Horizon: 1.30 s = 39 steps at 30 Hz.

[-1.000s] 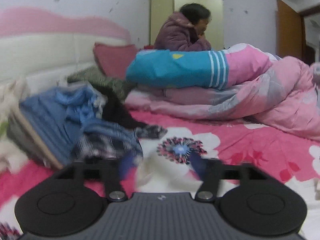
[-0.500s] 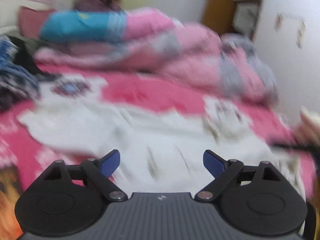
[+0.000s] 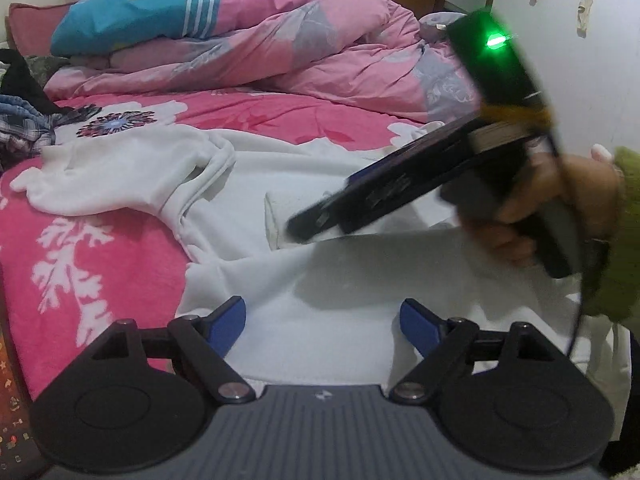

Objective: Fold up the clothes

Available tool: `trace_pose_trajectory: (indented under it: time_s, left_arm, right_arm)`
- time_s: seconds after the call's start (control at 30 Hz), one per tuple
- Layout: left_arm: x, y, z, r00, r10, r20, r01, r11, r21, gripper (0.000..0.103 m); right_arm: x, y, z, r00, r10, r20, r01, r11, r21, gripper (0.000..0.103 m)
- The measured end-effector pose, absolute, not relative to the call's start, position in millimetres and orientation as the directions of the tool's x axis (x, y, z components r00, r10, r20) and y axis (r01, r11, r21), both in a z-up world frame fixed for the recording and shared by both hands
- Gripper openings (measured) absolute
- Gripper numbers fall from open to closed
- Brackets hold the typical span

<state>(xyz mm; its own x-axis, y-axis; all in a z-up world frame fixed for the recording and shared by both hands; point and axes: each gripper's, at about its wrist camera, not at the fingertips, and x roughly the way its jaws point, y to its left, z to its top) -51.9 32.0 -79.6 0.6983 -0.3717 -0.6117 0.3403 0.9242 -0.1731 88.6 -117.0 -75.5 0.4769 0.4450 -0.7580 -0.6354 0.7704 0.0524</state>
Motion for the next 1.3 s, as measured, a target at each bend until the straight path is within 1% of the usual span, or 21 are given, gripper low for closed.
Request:
trace_pose_trajectory:
  time_s: [0.03,0.07,0.2,0.27,0.3,0.33,0.37,0.4,0.43,0.47,0.5,0.6,0.67,0.77,0.83,0.97,1.1,1.2,1.3]
  left_arm:
    - [-52,33,-81,0.699,-0.375,-0.609,0.343,0.923,-0.175,0.086]
    - [-53,33,-81,0.700,-0.378,-0.606,0.345,0.922,-0.177,0.086]
    - [-54,35,-82,0.705,-0.388,-0.594,0.348,0.919,-0.187,0.086]
    - [-54,36,-83,0.707,-0.395,-0.588,0.347,0.917,-0.198,0.086]
    - [-54,37,-83,0.707,-0.398,-0.585,0.346,0.916,-0.205,0.086]
    - [-54,38,-83,0.707,-0.402,-0.582,0.345,0.914,-0.211,0.086]
    - [-54,39,-83,0.708,-0.405,-0.579,0.343,0.913,-0.219,0.086]
    - [-53,40,-83,0.708,-0.408,-0.577,0.340,0.912,-0.227,0.086]
    - [-53,41,-82,0.708,-0.409,-0.576,0.337,0.912,-0.234,0.086]
    - [-53,41,-82,0.708,-0.411,-0.575,0.334,0.911,-0.240,0.086]
    - [-53,42,-82,0.708,-0.412,-0.574,0.332,0.911,-0.244,0.086]
    - [-53,43,-81,0.706,-0.414,-0.574,0.326,0.910,-0.255,0.086]
    - [-53,44,-81,0.705,-0.414,-0.575,0.323,0.910,-0.259,0.086]
    - [-53,42,-80,0.705,-0.408,-0.581,0.319,0.913,-0.254,0.086]
    - [-53,41,-79,0.705,-0.401,-0.585,0.315,0.916,-0.248,0.086]
    - [-53,36,-78,0.704,-0.381,-0.599,0.313,0.924,-0.220,0.086]
    - [-52,32,-77,0.701,-0.360,-0.616,0.307,0.932,-0.195,0.086]
    - [-51,29,-77,0.701,-0.346,-0.624,0.301,0.936,-0.181,0.086]
    - [-50,27,-76,0.701,-0.333,-0.631,0.293,0.941,-0.171,0.086]
  right_arm:
    - [91,-113,-81,0.460,0.446,-0.768,-0.650,0.758,0.051,0.100]
    - [92,-110,-84,0.450,0.450,-0.771,-0.660,0.749,0.051,0.102]
    - [97,-113,-89,0.414,0.473,-0.778,-0.658,0.746,0.104,0.102]
    - [95,-118,-88,0.415,0.473,-0.778,-0.641,0.759,0.120,0.097]
    - [94,-120,-87,0.420,0.468,-0.777,-0.631,0.766,0.120,0.087]
    - [93,-122,-86,0.428,0.463,-0.776,-0.620,0.775,0.119,0.071]
    - [91,-125,-83,0.435,0.461,-0.774,-0.608,0.784,0.125,0.060]
    - [90,-128,-81,0.436,0.464,-0.771,-0.597,0.790,0.139,0.040]
    - [91,-131,-79,0.437,0.466,-0.769,-0.585,0.797,0.150,0.032]
    - [89,-134,-78,0.442,0.464,-0.768,-0.573,0.805,0.157,0.017]
    - [87,-137,-75,0.458,0.458,-0.762,-0.561,0.814,0.152,0.013]
    - [75,-147,-62,0.537,0.429,-0.726,-0.525,0.844,0.109,0.011]
    - [67,-162,-46,0.599,0.414,-0.685,-0.484,0.869,0.102,0.011]
    - [54,-202,-15,0.715,0.369,-0.594,-0.387,0.916,0.104,0.011]
    - [41,-240,10,0.796,0.317,-0.517,-0.305,0.946,0.111,0.011]
    - [1,-338,62,0.920,0.135,-0.367,-0.090,0.987,0.137,0.011]
    - [-38,-433,95,0.961,-0.073,-0.265,0.123,0.977,0.176,0.011]
    - [-56,-490,108,0.954,-0.205,-0.218,0.249,0.948,0.200,0.011]
    - [-58,-525,101,0.928,-0.297,-0.225,0.341,0.919,0.196,0.011]
